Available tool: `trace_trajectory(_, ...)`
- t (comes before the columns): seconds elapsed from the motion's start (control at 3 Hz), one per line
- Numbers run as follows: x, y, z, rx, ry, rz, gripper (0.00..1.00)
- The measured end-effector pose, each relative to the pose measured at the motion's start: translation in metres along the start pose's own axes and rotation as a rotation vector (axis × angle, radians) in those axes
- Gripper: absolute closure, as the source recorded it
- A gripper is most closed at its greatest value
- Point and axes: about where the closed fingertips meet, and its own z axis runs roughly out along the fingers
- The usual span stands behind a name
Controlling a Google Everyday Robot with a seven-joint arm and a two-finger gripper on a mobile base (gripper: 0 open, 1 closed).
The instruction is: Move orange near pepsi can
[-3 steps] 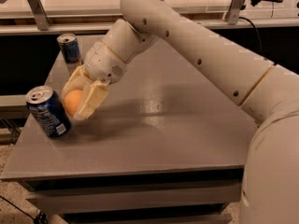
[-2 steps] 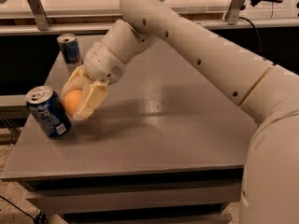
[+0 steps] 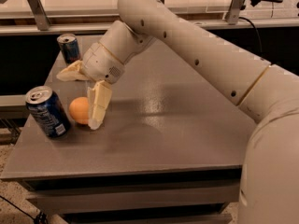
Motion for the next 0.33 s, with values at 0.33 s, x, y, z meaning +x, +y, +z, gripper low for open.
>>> trace_trajectory(0.33,0.0000,0.0000,0.0001,0.000,0.000,0.000,0.00)
